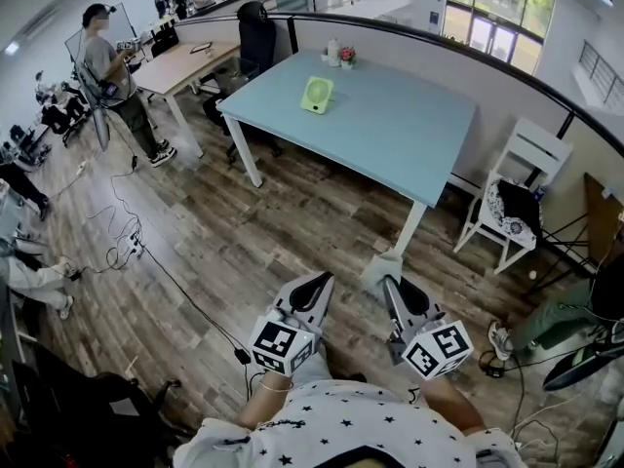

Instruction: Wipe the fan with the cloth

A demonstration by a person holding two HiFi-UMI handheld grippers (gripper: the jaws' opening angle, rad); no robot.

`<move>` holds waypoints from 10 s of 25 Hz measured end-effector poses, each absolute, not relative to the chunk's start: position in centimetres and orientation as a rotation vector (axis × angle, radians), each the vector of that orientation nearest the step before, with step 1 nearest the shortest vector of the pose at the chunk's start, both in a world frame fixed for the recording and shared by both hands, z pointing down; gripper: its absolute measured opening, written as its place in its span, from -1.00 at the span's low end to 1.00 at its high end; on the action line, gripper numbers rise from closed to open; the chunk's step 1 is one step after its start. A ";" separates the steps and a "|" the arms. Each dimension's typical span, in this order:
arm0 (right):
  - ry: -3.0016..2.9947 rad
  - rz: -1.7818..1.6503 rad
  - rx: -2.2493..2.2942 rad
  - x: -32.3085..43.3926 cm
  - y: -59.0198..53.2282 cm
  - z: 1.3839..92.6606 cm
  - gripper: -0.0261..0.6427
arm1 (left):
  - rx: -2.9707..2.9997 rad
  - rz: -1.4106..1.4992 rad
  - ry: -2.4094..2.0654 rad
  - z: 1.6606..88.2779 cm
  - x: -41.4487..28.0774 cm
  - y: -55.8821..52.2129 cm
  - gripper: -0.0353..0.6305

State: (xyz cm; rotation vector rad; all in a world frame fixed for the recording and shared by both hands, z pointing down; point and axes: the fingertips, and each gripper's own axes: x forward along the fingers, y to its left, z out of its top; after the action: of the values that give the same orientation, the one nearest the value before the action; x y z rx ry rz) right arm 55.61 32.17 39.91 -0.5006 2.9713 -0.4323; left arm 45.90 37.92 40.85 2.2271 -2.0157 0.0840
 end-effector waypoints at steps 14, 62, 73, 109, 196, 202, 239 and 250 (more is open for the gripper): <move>2.973 -0.418 -0.533 44.7 28.4 39.4 -0.83 | 2.244 0.066 -2.022 40.1 34.9 34.2 -0.80; 3.073 -0.464 -0.383 15.6 23.5 41.5 -0.83 | 2.005 0.051 -2.212 42.1 6.5 33.9 -0.80; 3.069 -0.526 -0.433 11.0 15.3 43.7 -0.83 | 2.017 0.096 -2.191 43.2 1.3 26.2 -0.80; 2.935 -0.634 -0.689 7.4 -9.8 44.6 -0.83 | 2.232 0.152 -1.959 43.7 -3.5 -3.5 -0.80; 2.836 -0.854 -1.543 -10.3 -31.8 55.8 -0.83 | 2.514 0.183 -1.500 46.7 -25.2 -27.6 -0.80; 2.813 -0.848 -1.601 -8.6 -31.7 55.8 -0.83 | 2.529 0.179 -1.474 46.7 -24.5 -28.0 -0.80; 2.655 -0.738 -1.769 -3.7 -29.4 53.7 -0.83 | 2.609 0.179 -1.367 46.4 -22.3 -26.3 -0.80; 2.887 -0.724 -1.485 -12.3 -28.6 54.2 -0.83 | 2.546 0.173 -1.487 46.2 -26.1 -24.8 -0.79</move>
State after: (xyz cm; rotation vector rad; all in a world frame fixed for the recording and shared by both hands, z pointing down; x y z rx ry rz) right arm -12.25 -28.59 54.16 -1.4852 2.8868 -0.7242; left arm -26.12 -24.75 46.16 2.5462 -1.4869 0.1731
